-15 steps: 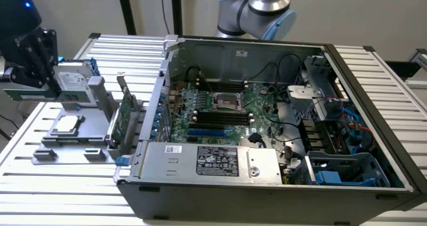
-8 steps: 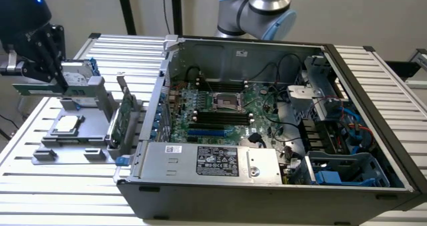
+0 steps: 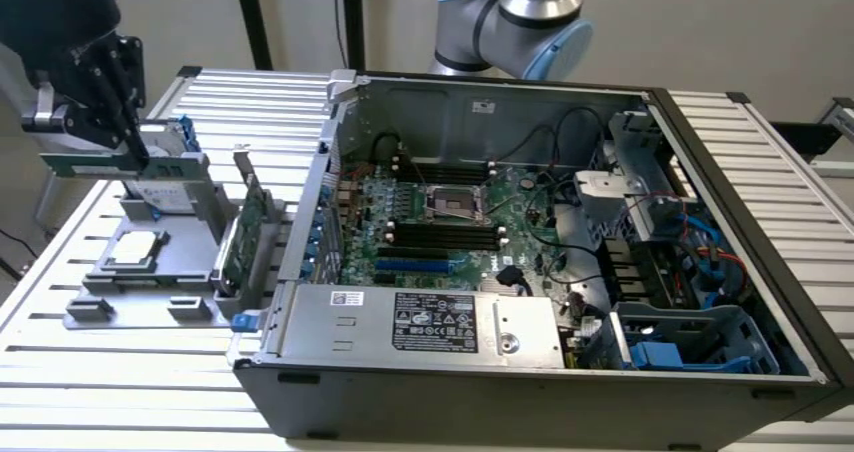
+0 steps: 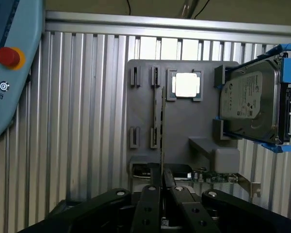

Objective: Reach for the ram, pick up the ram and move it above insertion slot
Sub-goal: 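Pick up the ram and move it above insertion slot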

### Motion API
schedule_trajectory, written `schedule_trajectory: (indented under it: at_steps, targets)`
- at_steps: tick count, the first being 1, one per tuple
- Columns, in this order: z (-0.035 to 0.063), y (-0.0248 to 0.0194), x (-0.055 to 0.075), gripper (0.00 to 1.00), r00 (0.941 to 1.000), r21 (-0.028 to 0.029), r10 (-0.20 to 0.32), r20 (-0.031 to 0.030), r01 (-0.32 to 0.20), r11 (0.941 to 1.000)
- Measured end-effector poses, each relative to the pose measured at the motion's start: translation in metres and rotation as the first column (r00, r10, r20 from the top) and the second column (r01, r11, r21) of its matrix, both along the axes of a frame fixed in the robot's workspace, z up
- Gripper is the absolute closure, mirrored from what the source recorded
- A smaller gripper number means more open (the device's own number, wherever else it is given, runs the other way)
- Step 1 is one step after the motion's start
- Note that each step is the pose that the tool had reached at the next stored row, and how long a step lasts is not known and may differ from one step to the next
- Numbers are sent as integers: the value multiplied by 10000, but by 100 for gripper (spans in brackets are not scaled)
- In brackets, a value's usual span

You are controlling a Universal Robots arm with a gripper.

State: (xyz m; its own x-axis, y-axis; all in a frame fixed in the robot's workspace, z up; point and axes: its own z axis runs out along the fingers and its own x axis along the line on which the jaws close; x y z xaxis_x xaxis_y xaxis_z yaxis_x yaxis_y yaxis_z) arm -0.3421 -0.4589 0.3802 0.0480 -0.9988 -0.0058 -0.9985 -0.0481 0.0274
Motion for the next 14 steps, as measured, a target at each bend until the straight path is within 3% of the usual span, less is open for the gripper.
schedule_trajectory:
  at_steps: [5, 14]
  targets:
    - [71, 46, 80, 87, 10000, 13, -1, -1, 1, 10000]
    - [161, 93, 288, 87, 10000, 93, -1, 0, 1, 10000]
